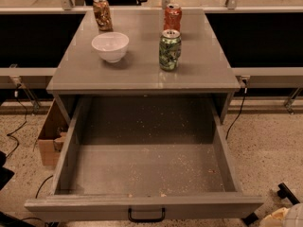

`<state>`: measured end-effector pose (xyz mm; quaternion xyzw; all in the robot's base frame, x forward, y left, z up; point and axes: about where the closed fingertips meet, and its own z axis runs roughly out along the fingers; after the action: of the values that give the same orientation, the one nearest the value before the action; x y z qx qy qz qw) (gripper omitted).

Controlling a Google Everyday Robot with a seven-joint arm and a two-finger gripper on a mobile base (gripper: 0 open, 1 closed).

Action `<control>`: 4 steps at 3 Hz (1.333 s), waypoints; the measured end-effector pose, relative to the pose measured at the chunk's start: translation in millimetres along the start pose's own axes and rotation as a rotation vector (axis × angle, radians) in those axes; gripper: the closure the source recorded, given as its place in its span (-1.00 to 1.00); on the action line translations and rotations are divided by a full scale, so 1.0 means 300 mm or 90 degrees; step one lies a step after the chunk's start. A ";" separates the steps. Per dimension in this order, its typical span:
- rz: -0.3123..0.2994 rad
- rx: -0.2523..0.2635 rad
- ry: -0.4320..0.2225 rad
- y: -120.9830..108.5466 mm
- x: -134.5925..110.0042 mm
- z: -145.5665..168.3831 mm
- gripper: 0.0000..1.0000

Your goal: Close top drawer

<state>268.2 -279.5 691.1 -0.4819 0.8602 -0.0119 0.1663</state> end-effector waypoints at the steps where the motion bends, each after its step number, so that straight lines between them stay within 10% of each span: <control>1: -0.030 -0.027 -0.032 -0.038 -0.027 0.132 1.00; 4: -0.112 -0.046 -0.125 -0.146 -0.233 0.311 1.00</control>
Offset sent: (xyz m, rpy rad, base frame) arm 0.0791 0.0381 -0.0959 0.1775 0.0071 0.1985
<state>365.8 -231.7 630.1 -0.5597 0.7941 0.0518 0.2310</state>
